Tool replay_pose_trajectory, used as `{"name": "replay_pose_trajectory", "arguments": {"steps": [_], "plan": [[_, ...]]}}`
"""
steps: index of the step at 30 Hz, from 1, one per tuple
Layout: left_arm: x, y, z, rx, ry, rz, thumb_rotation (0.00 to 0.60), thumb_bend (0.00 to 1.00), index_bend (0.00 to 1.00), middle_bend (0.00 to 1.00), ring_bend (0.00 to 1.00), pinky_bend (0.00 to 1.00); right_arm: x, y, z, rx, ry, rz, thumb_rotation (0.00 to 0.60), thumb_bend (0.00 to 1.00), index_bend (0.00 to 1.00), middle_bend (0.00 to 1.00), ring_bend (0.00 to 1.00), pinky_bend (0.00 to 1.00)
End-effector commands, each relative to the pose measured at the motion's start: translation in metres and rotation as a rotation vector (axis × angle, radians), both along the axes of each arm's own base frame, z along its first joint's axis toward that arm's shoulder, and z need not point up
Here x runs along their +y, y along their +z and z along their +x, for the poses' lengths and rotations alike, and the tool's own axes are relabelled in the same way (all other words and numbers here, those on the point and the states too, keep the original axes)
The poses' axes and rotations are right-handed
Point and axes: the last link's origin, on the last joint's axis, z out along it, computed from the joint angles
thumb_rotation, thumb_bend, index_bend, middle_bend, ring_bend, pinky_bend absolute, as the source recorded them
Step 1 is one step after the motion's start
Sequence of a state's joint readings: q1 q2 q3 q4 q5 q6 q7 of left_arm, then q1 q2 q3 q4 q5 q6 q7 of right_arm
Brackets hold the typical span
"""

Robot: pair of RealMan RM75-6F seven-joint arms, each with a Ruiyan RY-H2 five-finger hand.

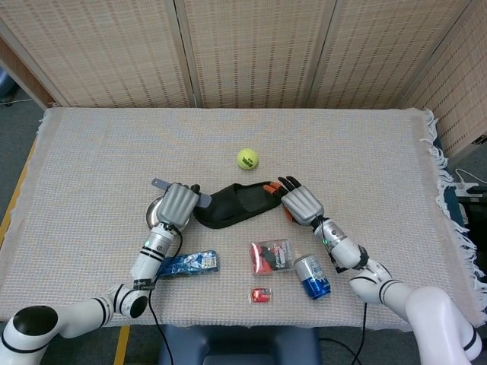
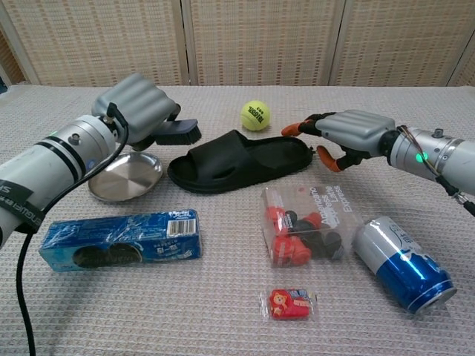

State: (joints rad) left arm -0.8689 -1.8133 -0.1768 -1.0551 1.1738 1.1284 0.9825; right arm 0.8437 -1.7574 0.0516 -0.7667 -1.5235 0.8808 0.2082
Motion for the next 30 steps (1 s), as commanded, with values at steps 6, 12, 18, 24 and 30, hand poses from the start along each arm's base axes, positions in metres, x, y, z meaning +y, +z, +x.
{"name": "replay_pose_trajectory", "arguments": {"steps": [6,12,18,24,30], "plan": [[-0.019,0.027,-0.045,0.063,0.077,0.067,0.6,0.5,0.53,0.66,0.71,1.0,0.006,0.044,0.017,-0.273,-0.066,0.056,0.6,0.25,0.0,0.08,0.0,0.06],[-0.032,0.033,-0.079,0.129,0.147,0.108,0.6,0.5,0.53,0.65,0.71,1.0,0.013,0.064,0.026,-0.308,-0.044,0.042,0.6,0.25,0.0,0.07,0.0,0.05],[-0.038,0.017,-0.087,0.152,0.149,0.101,0.6,0.5,0.52,0.64,0.71,1.0,0.021,0.068,0.029,-0.295,-0.049,0.048,0.6,0.25,0.0,0.07,0.0,0.05],[-0.035,-0.001,-0.093,0.186,0.144,0.102,0.6,0.5,0.49,0.62,0.71,1.0,0.028,0.067,0.027,-0.263,-0.052,0.056,0.6,0.25,0.0,0.07,0.0,0.05],[-0.035,-0.013,-0.092,0.205,0.146,0.122,0.6,0.5,0.37,0.55,0.7,1.0,0.026,0.064,0.026,-0.248,-0.067,0.054,0.6,0.25,0.0,0.07,0.0,0.05]]}}
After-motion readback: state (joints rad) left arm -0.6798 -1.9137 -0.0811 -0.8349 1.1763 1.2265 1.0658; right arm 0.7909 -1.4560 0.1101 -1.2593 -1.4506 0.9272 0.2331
